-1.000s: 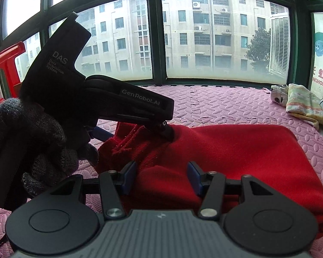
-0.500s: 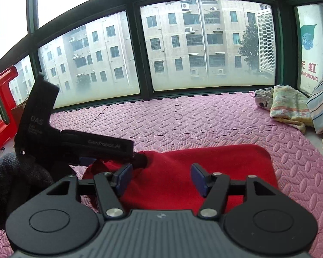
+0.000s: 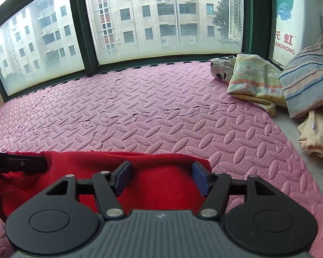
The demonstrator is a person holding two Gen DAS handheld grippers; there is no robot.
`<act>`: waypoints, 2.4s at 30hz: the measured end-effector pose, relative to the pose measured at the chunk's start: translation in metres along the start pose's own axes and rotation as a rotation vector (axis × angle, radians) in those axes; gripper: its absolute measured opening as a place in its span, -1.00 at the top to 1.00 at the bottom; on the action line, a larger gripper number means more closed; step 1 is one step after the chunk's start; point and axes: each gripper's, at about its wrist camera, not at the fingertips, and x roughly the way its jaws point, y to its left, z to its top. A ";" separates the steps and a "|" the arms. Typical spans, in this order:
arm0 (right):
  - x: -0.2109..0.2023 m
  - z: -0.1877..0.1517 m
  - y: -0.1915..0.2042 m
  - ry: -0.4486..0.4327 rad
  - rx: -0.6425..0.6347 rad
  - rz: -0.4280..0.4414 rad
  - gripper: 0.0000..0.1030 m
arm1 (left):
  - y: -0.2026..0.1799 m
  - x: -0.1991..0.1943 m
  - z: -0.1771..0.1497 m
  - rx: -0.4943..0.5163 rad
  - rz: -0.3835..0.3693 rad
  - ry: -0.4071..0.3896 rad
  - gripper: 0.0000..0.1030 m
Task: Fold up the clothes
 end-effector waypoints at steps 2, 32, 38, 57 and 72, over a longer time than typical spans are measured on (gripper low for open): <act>-0.007 0.000 -0.001 -0.006 0.006 0.009 -0.22 | 0.000 0.000 0.000 0.001 -0.002 0.001 -1.00; -0.099 -0.083 0.022 -0.204 -0.011 -0.021 -0.65 | -0.012 -0.023 0.001 0.036 0.029 -0.029 -1.00; -0.108 -0.085 0.029 -0.228 0.006 -0.018 -0.93 | -0.020 -0.040 -0.009 0.062 0.048 -0.045 -1.00; -0.136 -0.094 0.053 -0.266 0.005 -0.025 -1.00 | -0.023 -0.105 -0.049 0.072 0.033 -0.157 -1.00; -0.145 -0.103 0.064 -0.255 0.012 -0.035 -1.00 | -0.034 -0.129 -0.079 0.118 0.079 -0.162 -1.00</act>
